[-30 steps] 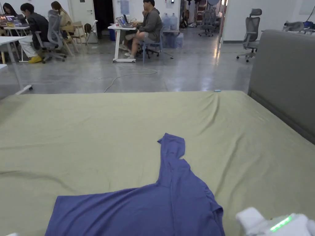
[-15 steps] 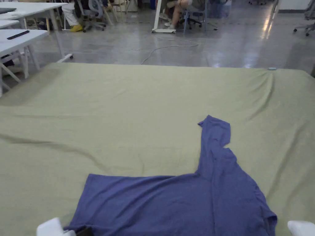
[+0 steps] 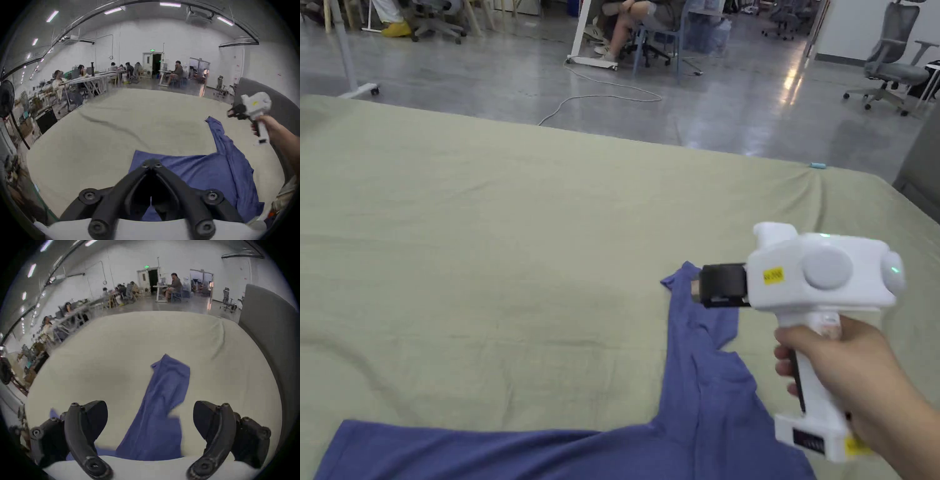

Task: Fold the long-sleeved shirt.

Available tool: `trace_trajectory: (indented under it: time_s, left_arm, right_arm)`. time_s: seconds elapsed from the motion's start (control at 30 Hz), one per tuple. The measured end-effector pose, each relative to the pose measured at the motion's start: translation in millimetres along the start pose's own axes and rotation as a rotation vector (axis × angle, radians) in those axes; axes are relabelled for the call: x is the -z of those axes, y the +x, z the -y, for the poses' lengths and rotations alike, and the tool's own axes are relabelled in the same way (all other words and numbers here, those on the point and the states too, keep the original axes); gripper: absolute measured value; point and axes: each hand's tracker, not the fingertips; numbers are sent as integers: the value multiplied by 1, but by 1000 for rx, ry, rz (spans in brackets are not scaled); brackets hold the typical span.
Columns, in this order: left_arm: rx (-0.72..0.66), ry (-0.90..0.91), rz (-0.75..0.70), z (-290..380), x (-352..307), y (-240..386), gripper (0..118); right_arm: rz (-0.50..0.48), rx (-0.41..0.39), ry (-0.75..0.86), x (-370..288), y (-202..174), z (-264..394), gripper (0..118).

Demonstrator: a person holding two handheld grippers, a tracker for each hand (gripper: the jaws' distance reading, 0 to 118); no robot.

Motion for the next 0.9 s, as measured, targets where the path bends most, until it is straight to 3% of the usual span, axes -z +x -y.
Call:
trace_trajectory:
  time_s: [0.13,0.2,0.23,0.27,0.3,0.33,0.37,0.53,0.6,0.7,0.83,0.9]
  left_arm:
    - [13,-24,16,-5,19,6,0]
    - [74,-59,2,-1,29,12,0]
    - [77,-71,4,1,33,14,0]
    - [71,-75,11,4,37,14,0]
    - [64,-92,17,5,40,14,0]
    - [56,-106,21,8,43,13,0]
    - [53,-118,20,9,44,10,0]
    - [38,-127,35,9,38,10,0]
    - [39,-123,41,6,32,12,0]
    - [30,-116,52,-2,16,10,0]
    - [23,-98,70,-12,-13,6,0]
    - [22,-96,77,-14,-26,5,0]
  right_arm:
    - [111,71,-140,119,18,-50,107]
    - [132,147,-227,154,23,-58,106]
    - [133,176,-248,167,28,-59,96]
    - [155,218,-258,177,31,-59,69]
    - [172,223,-279,183,32,-58,29]
    - [208,191,-306,182,30,-54,7]
    - [153,178,-265,174,30,-56,6]
    - [136,158,-193,118,24,-67,3]
    - [63,111,-146,78,19,-70,3]
    - [38,-2,-78,-9,4,-51,3]
    - [27,-154,-55,-120,-21,20,3]
    - [-23,-165,-110,-152,-28,63,3]
